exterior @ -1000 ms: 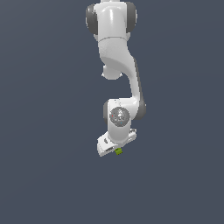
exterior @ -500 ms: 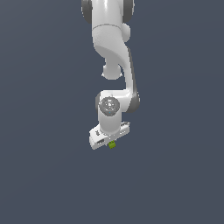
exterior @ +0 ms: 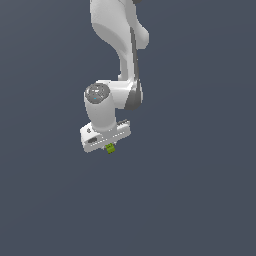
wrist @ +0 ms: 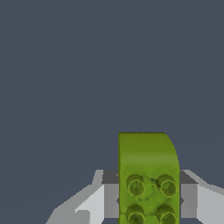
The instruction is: Pick up the object and move it to a goal position.
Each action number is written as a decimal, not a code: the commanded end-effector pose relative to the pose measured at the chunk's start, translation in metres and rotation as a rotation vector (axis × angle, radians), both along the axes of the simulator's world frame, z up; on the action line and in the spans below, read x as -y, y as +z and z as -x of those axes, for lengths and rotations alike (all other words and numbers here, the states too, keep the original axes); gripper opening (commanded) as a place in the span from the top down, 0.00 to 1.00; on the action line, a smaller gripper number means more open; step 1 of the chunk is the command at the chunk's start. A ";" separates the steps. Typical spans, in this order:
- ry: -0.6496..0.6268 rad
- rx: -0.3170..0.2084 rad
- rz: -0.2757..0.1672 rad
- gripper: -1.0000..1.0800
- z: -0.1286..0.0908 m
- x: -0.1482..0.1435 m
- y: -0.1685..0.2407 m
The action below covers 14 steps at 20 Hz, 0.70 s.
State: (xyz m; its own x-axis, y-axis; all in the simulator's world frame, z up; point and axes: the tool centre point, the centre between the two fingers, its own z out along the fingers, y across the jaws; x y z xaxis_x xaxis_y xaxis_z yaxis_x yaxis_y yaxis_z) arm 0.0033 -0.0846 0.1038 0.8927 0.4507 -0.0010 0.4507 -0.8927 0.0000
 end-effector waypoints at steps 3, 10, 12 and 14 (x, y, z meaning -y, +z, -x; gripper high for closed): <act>0.000 0.001 0.000 1.00 0.026 0.039 0.031; 0.000 0.001 -0.001 1.00 0.059 0.093 0.076; 0.000 0.001 -0.002 1.00 0.067 0.106 0.086; 0.000 0.001 -0.002 1.00 0.073 0.117 0.095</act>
